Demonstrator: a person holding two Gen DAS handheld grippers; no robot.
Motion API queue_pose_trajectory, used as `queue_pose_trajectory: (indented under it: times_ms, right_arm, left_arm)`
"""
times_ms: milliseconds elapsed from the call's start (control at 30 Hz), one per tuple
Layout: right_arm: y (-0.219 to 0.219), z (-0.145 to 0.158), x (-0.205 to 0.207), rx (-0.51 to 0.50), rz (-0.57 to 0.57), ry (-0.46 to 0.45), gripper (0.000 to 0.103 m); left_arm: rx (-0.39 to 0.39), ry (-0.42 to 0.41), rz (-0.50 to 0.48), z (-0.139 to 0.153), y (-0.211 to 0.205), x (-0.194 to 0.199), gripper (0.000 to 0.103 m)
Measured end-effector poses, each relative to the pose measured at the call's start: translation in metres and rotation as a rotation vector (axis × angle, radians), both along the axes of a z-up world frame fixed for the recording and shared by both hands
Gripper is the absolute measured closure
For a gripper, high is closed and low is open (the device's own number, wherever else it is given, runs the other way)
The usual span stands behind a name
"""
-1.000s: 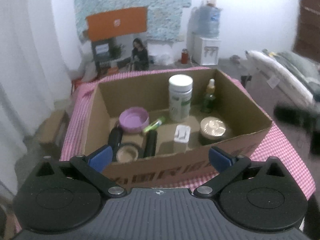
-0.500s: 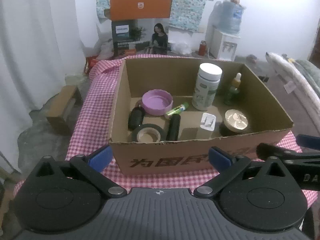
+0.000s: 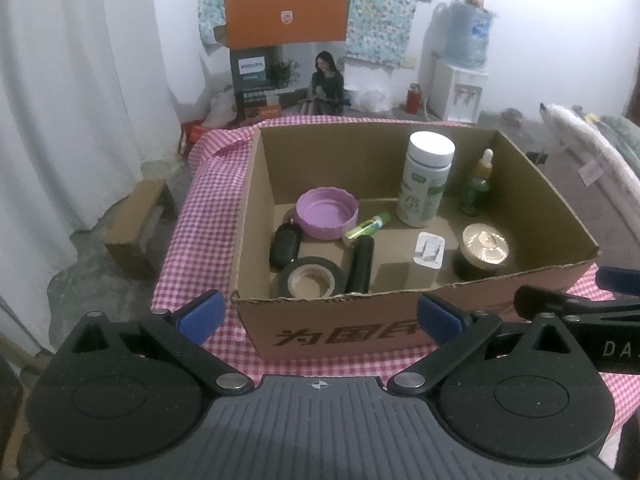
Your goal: Organize rigid objects
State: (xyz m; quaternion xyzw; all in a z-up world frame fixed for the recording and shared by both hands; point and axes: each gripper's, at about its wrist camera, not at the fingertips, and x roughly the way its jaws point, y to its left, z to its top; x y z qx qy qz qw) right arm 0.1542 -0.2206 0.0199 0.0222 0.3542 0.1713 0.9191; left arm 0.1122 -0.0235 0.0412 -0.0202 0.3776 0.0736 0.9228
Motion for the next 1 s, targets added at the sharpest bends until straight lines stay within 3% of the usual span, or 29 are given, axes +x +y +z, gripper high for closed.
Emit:
queue_pose_trajectory:
  times_ms: [1000]
  right_arm:
    - [-0.0016, 0.0029, -0.0033, -0.020, -0.001, -0.023, 0.000]
  left_arm:
    - [0.019, -0.001, -0.004, 0.0026, -0.0014, -0.0018, 0.000]
